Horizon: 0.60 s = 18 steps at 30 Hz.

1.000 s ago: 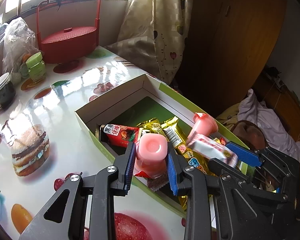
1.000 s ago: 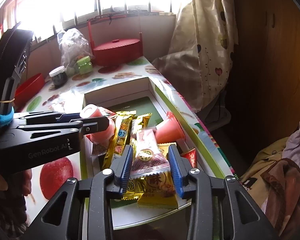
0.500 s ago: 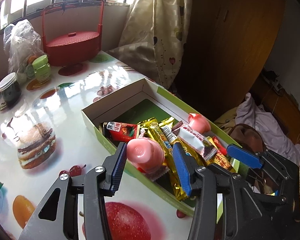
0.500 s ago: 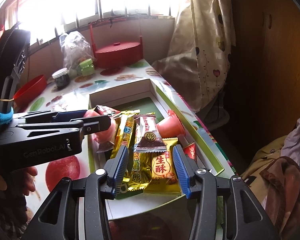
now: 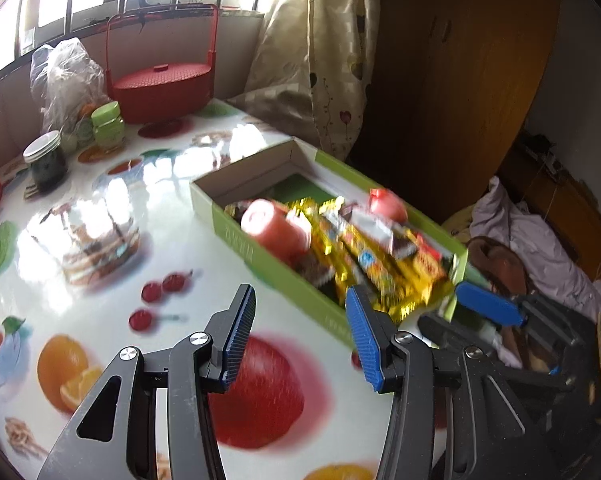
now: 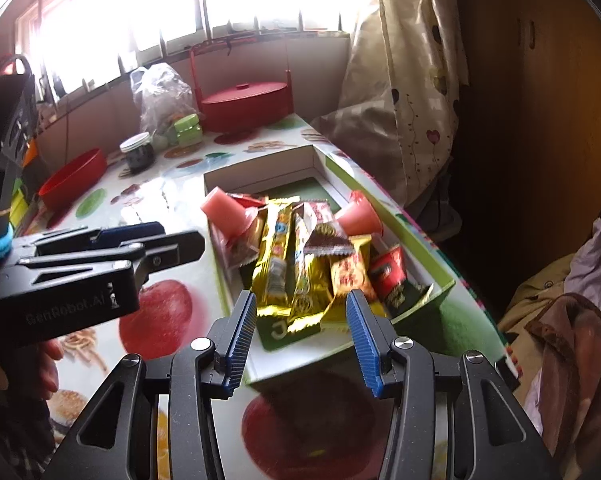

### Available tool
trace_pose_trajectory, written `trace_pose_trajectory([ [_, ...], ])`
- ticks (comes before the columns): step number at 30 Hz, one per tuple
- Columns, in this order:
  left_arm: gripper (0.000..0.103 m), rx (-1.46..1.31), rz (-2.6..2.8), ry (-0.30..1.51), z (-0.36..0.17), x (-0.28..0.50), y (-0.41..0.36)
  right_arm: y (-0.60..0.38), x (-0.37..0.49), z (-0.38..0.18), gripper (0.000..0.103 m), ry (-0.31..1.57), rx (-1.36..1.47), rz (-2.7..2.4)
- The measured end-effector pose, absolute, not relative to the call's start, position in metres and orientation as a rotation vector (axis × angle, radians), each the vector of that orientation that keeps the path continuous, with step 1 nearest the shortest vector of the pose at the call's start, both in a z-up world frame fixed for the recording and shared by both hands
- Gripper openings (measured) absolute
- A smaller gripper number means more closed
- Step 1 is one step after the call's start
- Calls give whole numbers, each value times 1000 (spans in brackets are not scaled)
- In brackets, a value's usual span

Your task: Organize snacks

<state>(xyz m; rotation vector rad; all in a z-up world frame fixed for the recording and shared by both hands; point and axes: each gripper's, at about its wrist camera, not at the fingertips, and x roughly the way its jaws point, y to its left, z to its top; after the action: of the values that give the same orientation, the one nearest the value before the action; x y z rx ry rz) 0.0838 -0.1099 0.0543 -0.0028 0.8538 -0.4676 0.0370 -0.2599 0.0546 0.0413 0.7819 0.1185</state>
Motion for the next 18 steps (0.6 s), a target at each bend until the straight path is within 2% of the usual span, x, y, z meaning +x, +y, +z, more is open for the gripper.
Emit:
trace_pose_trajectory([
  [4, 49, 7, -455, 883, 44, 74, -106, -258, 21, 53, 46, 785, 40, 109],
  [9, 49, 39, -441, 923, 29, 62, -104, -256, 8, 43, 52, 822, 29, 95],
  [18, 49, 78, -387, 955, 13, 52, -105, -254, 7, 20, 53, 905, 9, 48],
])
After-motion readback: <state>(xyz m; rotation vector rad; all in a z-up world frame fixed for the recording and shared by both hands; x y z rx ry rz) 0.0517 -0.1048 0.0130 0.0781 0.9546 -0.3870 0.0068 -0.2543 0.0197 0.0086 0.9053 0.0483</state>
